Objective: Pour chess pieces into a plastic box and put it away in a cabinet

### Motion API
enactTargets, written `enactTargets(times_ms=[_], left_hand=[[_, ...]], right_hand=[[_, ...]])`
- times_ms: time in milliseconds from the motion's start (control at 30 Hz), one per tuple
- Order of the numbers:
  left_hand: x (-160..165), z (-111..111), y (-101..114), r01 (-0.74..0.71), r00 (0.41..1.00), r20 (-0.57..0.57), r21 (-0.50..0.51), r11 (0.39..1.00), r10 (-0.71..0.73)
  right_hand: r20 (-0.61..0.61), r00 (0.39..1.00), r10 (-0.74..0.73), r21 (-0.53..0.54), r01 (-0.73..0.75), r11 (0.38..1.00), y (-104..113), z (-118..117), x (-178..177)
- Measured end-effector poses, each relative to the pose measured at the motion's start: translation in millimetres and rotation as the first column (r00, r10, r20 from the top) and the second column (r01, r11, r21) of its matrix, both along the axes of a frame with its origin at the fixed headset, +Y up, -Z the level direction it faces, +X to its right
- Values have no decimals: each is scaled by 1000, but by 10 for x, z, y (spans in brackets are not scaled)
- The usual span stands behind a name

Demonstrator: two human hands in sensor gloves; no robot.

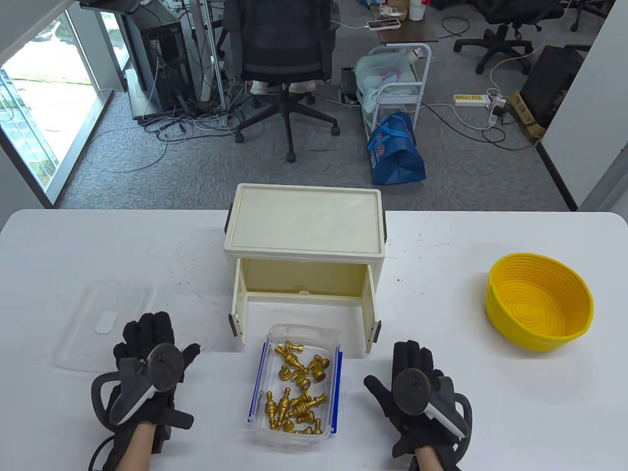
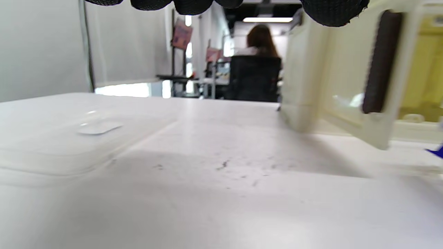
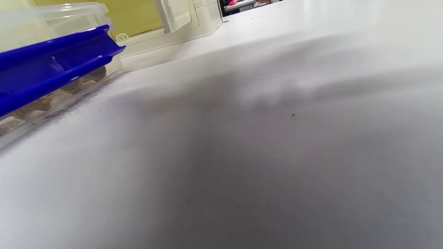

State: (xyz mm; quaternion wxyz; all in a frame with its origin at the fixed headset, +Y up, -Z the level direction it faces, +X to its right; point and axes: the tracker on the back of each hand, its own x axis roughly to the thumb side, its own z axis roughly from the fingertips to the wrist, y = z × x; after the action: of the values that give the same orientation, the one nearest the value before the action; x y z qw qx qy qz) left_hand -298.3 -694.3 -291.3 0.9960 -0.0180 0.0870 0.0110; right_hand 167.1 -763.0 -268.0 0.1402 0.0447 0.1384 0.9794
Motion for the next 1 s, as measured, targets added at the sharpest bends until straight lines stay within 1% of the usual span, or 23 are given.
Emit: enactTargets(times_ms=[67,133,233,367,433,533,567,600,667,800,867,933,1000], left_hand=[[-122,-91,-21,-11,997,-79,-55,998,6],[-279,-178,-110,-15,987,-158,-138,990,-7],[-473,-245,-250,14,967,-245,-217,976,-69],[-709,-288,-442,-7,938,-336,-272,962,-88],[-788,-305,-523,5,924,-363,-295,956,-117],[-829,-334,-655,36,915,-373,-310,950,-156],[-811,-343,-678,81,907,-373,-304,949,-197],[-776,-367,-703,197,893,-342,-291,936,-294],[-718,-394,-742,252,878,-336,-281,926,-341],[-625,-482,-772,311,859,-301,-338,888,-415],[-595,-506,-785,342,849,-288,-339,876,-443],[-573,-510,-797,344,847,-304,-314,885,-437],[-544,-510,-793,353,838,-309,-321,879,-449]], right_hand=[[6,1000,1,3,-1,1000,2,2,3],[6,1000,-3,0,3,1000,2,3,6],[10,1000,-1,-1,1,1000,3,3,7],[12,1000,4,-10,-4,1000,0,-1,6],[10,1000,-1,-17,1,1000,-2,-5,10],[19,1000,1,-24,-1,1000,-6,-10,21],[21,1000,0,-28,1,1000,-7,-13,26],[21,1000,-7,-35,8,999,-11,-20,35],[26,1000,-4,-39,5,999,-14,-25,41],[26,1000,-7,-45,8,999,-12,-26,43],[25,1000,-8,-44,9,999,-15,-27,44],[23,1000,-8,-44,9,999,-16,-28,43],[21,1000,-8,-45,9,999,-17,-30,43]])
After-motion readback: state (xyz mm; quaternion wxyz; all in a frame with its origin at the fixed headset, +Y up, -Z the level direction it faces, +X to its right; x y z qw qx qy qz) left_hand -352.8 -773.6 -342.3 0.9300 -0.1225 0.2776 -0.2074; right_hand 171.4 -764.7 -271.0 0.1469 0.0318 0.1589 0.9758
